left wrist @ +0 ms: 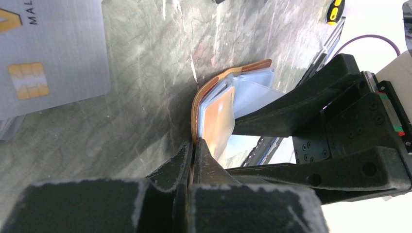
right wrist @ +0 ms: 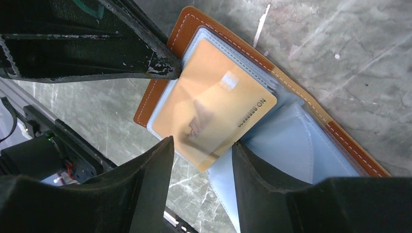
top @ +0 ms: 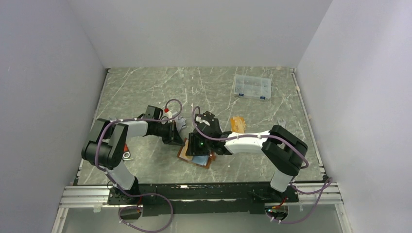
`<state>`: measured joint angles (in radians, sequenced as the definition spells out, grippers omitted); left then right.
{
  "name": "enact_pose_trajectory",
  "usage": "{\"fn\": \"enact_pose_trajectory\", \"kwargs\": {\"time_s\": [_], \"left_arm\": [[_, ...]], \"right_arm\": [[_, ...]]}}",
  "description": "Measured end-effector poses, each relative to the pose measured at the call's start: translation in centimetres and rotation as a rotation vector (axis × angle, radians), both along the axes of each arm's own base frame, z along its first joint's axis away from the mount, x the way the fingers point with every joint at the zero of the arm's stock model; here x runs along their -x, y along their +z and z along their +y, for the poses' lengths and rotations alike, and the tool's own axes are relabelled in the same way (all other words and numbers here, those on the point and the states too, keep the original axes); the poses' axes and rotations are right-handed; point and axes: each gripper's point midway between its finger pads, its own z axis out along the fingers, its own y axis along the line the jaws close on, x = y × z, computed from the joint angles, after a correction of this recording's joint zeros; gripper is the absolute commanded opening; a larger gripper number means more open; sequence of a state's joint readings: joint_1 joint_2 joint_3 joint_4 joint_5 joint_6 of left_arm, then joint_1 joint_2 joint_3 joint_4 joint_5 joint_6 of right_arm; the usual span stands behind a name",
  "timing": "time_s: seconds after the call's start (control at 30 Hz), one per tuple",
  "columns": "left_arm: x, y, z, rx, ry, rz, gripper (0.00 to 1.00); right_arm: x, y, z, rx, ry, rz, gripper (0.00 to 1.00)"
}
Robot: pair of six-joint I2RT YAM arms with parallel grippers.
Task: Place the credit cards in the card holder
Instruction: Insert the credit card into the card holder, then close the card holder at the center of the board.
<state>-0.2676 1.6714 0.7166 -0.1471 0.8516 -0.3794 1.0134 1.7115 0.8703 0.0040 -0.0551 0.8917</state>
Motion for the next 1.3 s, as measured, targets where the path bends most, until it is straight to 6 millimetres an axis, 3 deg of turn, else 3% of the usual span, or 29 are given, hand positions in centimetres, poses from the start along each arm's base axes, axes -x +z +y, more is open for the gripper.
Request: {"fn": "enact_pose_trajectory", "kwargs": {"time_s": [0.17,0.33,0.5,0.63,0.73,0.9,1.0,1.17,1.3], "left_arm": [[-0.3,0.4,0.2,0.003,0.008,-0.014,0.0],[-0.6,1.6,0.5,0.0,0.003,-0.046,0.0],[-1.4,3.1,0.9,-0.023,-0.009,-0.121,0.0],[-1.6,3.2,1.2,-0.054,-0.014,-0.135,0.0],[-1.5,3.0,1.6,-0.079,-0.019,-0.135,0.0],[-1.4,3.0,2.0,-0.109,-0.017,-0.131,0.0],[-1.3,2.9,2.2,-0.122,-0.017,-0.127,0.0],[-1.2,2.8,2.2,-0.128,-0.017,-0.123,0.0],[-1.2,2.7,2.3,-0.13,-0.017,-0.123,0.0]], "right_arm": [[-0.3,0.1,0.3,0.022,0.026,-0.021,0.56],[-0.7,1.1,0.1,0.011,0.024,-0.047,0.68],[-0.5,3.8,-2.0,-0.027,-0.012,-0.091,0.7],[-0.5,5.2,-4.3,-0.013,-0.067,-0.125,0.7],[-0.6,5.0,-6.1,0.052,-0.113,-0.135,0.69],[-0.4,2.6,-8.5,0.214,-0.149,-0.119,0.71],[-0.5,1.7,-8.1,0.319,-0.141,-0.128,0.71],[-0.7,1.1,-5.2,0.398,-0.105,-0.174,0.7],[-1.1,0.8,-5.0,0.455,-0.109,-0.202,0.57]]}}
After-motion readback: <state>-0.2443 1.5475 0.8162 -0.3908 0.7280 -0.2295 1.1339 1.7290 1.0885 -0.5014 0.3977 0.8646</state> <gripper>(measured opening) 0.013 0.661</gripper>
